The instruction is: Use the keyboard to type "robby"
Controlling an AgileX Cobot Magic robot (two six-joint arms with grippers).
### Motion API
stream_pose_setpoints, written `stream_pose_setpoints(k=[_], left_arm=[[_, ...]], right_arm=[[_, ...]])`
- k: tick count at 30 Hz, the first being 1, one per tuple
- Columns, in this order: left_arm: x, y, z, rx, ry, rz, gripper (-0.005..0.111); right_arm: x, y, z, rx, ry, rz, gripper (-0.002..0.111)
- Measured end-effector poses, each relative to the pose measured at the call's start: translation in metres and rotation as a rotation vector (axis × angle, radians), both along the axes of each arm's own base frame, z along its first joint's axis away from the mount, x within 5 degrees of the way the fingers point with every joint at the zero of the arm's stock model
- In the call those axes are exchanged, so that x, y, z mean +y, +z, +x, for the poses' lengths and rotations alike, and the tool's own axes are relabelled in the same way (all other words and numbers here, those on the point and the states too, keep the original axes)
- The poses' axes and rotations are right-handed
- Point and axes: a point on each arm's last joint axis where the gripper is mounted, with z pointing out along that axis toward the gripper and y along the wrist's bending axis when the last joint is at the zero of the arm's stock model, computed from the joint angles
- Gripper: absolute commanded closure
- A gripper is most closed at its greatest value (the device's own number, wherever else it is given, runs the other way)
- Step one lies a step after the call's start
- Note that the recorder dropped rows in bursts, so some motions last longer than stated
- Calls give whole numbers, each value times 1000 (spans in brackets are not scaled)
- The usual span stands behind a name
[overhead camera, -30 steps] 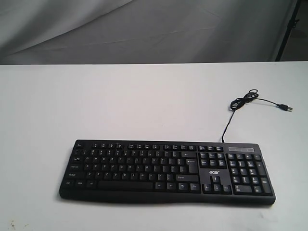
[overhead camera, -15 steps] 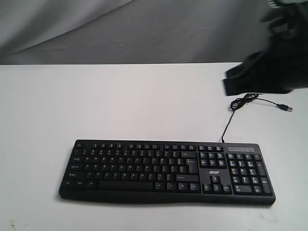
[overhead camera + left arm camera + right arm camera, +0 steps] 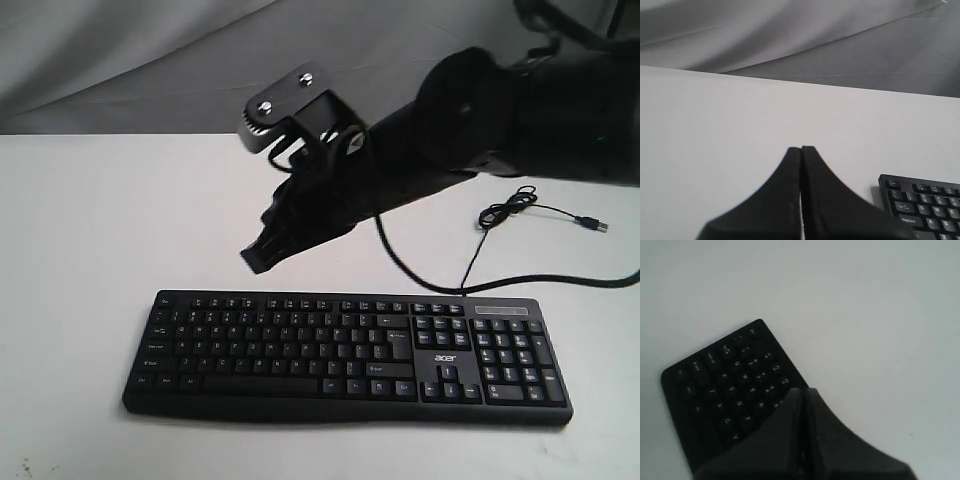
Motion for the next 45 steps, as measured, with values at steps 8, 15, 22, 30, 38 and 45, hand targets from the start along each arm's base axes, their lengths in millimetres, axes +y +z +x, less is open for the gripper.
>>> stream_pose_setpoints(k=[8,15,22,30,38,45], left_arm=[[0,0,0,0,0,0,107],[0,0,0,0,0,0,107],[0,0,0,0,0,0,107],[0,0,0,0,0,0,107],[0,0,0,0,0,0,107],[0,0,0,0,0,0,107]], right_arm=[[34,-33,-4,6,76,32,108],[43,-65,-2,37,93,-12,108],[48,-83,-2,56,101,-20,108],[51,-101,1,58,83,-41,108],[53,-109,1,41,80,-57,108],[55,-113,0,41,87,-66,108]])
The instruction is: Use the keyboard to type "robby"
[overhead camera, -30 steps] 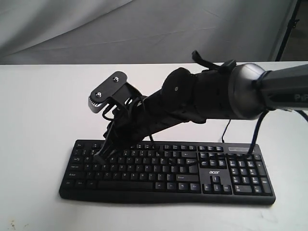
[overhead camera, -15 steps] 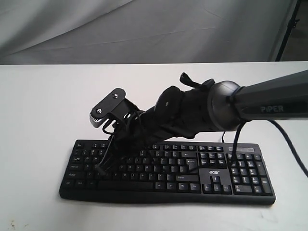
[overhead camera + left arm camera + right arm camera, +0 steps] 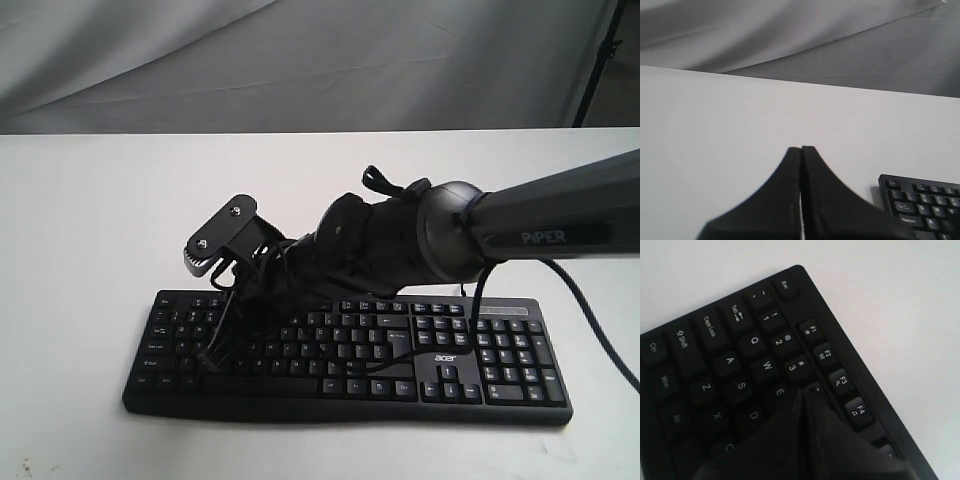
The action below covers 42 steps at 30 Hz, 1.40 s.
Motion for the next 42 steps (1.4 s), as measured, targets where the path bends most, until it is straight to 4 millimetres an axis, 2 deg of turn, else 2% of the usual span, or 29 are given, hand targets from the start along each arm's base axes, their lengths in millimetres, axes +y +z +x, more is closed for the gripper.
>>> stream_pose_setpoints(k=[16,23,29,38,42], left_arm=[[0,0,0,0,0,0,107],[0,0,0,0,0,0,107],[0,0,0,0,0,0,107],[0,0,0,0,0,0,107],[0,0,0,0,0,0,107]], right_arm=[[5,1,-4,-34,18,-8,108],[5,-13,-3,-13,16,-32,108],[5,-17,-3,-10,17,-39,108],[6,-16,-2,-13,17,-36,108],[6,-7,-2,-28,20,-24,108]])
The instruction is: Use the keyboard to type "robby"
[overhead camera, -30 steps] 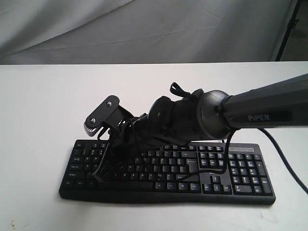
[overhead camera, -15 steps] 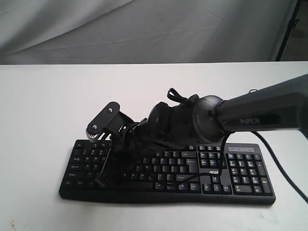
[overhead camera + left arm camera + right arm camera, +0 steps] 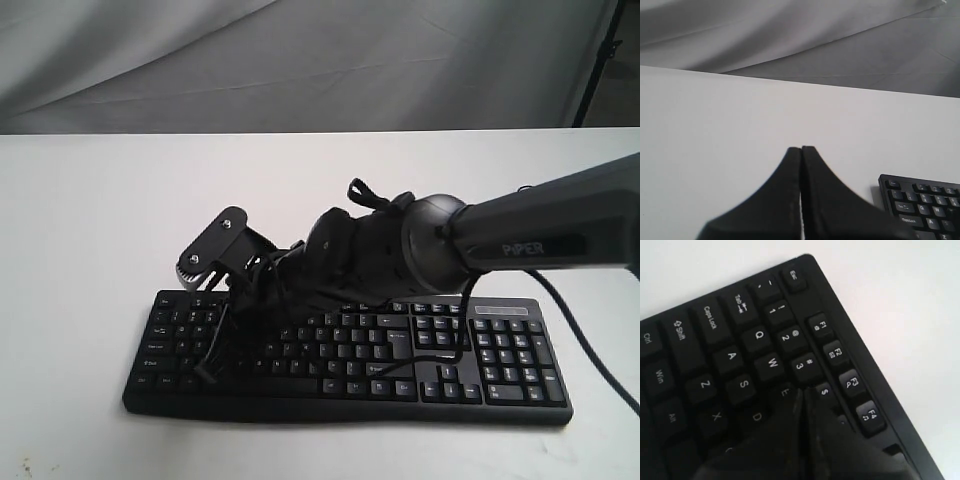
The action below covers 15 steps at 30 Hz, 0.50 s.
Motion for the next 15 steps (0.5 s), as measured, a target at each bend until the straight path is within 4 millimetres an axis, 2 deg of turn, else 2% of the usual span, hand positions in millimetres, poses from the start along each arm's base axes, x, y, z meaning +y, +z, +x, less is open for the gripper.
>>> stream_pose_setpoints(k=[3,7,11,15], left_arm=[[0,0,0,0,0,0,107],[0,0,0,0,0,0,107],[0,0,0,0,0,0,107],[0,0,0,0,0,0,107]], right_arm=[[-3,16,0,-5,8,18,108],[-22,34,-1,15,-38,31,108],[-52,42,-10,32,-77,16,108],[-73,40,-21,38,-108,-8,108]])
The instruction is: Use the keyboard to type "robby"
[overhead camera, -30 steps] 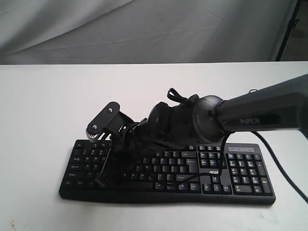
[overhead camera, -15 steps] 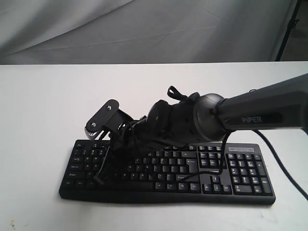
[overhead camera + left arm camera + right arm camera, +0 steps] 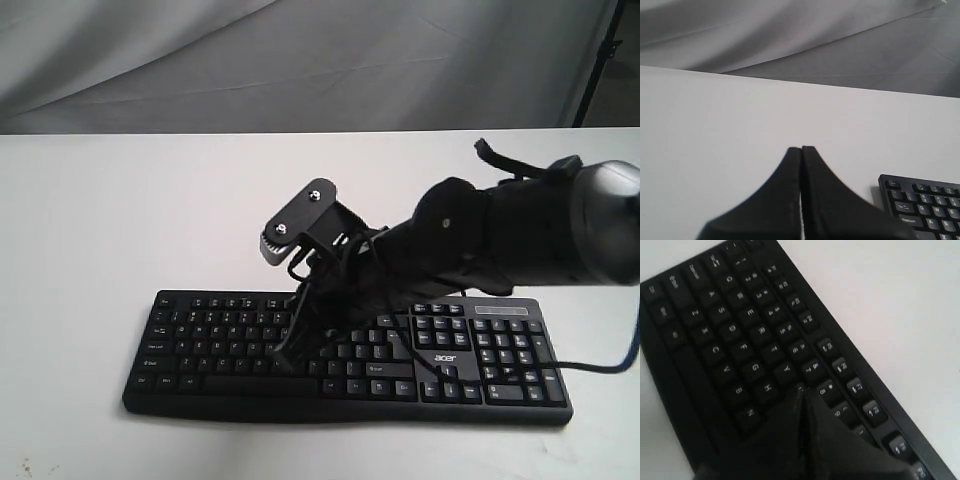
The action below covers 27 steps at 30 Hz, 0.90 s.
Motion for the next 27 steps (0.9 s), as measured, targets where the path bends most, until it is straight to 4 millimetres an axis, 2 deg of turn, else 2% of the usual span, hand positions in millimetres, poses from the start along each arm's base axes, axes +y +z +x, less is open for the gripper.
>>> stream_pose_setpoints(k=[5,11,27], left_arm=[[0,0,0,0,0,0,107],[0,0,0,0,0,0,107],[0,0,0,0,0,0,107]], right_arm=[[-8,-13,-5,10,-16,-32,108],[-10,-26,-3,-7,-43,-57,108],[-11,-24,4,-81,-81,-53,108]])
